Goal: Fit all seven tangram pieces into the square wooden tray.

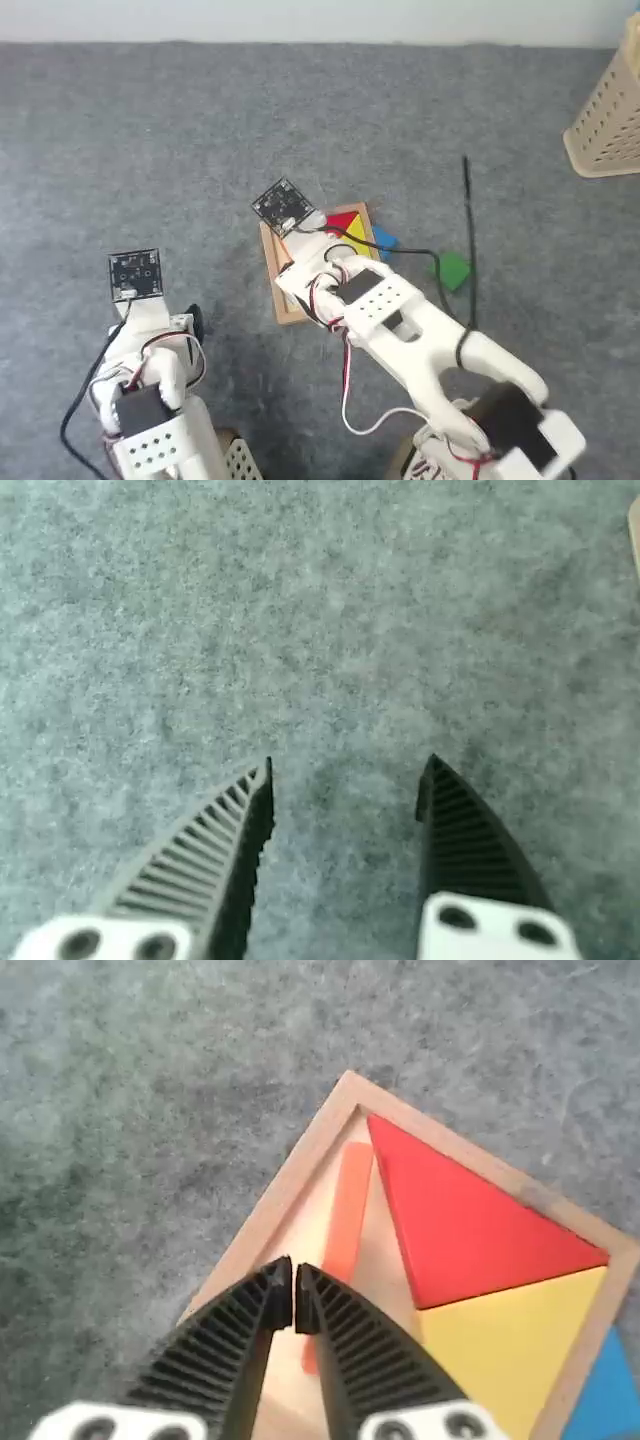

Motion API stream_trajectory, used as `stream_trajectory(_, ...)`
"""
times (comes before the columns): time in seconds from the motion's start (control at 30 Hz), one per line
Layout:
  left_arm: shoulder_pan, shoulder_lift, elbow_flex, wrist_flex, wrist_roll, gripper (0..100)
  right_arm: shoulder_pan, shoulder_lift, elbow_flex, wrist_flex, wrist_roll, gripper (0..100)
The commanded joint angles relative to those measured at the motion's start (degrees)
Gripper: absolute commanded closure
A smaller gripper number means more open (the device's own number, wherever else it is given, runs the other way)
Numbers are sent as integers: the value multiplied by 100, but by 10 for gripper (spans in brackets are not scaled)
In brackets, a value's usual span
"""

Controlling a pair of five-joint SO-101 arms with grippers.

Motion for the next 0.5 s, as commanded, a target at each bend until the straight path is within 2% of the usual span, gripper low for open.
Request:
stream_trajectory(0.0, 9, -62, -31, 18, 53, 775, -22, 84, -79, -259, 114, 993)
stream_trajectory(0.47, 9, -62, -31, 18, 53, 775, 470, 189, -176, -215, 123, 993)
